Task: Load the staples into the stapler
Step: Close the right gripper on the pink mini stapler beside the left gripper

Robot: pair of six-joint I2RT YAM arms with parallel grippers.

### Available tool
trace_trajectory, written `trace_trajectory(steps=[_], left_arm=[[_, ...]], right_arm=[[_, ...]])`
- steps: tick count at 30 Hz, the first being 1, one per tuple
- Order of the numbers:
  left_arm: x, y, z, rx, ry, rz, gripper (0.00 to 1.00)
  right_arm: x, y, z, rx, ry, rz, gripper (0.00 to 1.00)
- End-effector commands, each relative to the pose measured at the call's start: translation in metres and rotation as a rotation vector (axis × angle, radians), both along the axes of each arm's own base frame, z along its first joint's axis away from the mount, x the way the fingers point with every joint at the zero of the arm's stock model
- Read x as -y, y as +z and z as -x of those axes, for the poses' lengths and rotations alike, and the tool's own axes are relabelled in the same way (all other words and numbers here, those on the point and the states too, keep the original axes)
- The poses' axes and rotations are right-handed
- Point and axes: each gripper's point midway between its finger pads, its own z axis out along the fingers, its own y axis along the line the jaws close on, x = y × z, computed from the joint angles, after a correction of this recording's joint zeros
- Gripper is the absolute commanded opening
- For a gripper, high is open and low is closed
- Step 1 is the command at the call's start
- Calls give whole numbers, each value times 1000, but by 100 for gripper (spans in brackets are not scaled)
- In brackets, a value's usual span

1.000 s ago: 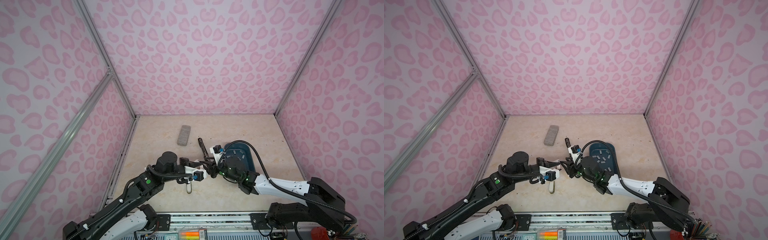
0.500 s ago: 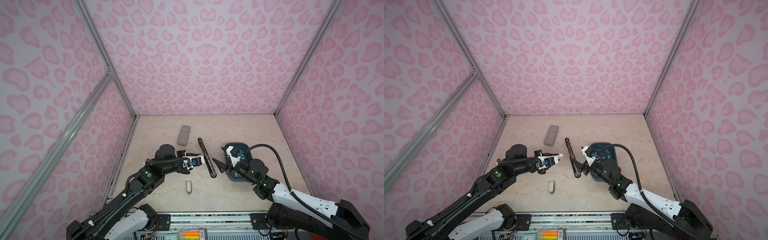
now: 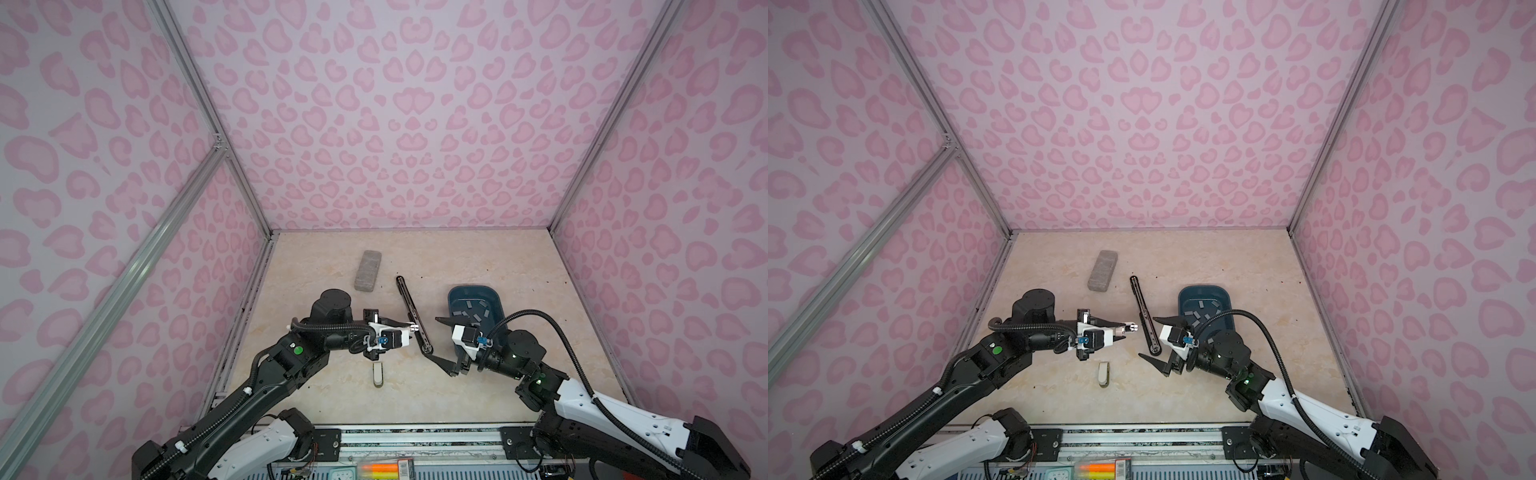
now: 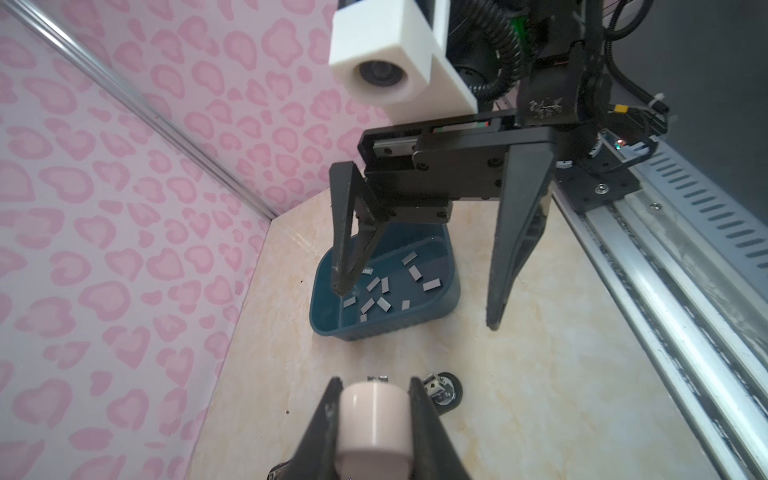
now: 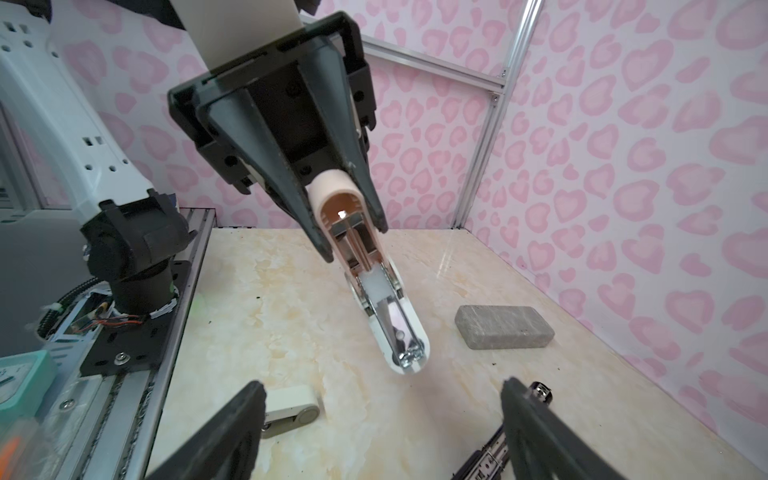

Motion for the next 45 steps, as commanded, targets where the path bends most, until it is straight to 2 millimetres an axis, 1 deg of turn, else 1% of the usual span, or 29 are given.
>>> trace_trajectory(steps=[1, 6, 12, 18, 21, 25, 29, 34, 38, 45], left_arm=[[2, 4, 20, 18, -108, 21, 3], [2, 2, 36, 13, -184, 14, 4], [4, -4, 46, -11, -240, -7, 4], [4, -4, 46, -6, -241, -8, 4], [4, -4, 46, -12, -237, -13, 4], [6, -5, 47, -9, -246, -9, 3], [6, -6, 45, -17, -239, -17, 3], [6, -5, 45, -18, -240, -16, 3], [6, -5, 46, -9, -241, -9, 3], [6, -2, 47, -8, -246, -1, 3]], right_arm=[[-2, 0, 6, 25, 28, 6, 89], [-10, 3, 17, 33, 64, 7, 89], [-24, 3, 24, 33, 99, 15, 83], [-36, -6, 26, 26, 136, 44, 75], [-42, -8, 28, 24, 163, 47, 73], [-49, -8, 29, 28, 175, 52, 66], [-52, -6, 26, 30, 162, 29, 59], [-55, -6, 24, 28, 146, 22, 52], [-58, -7, 22, 24, 136, 26, 43], [-59, -5, 18, 13, 109, 11, 32]])
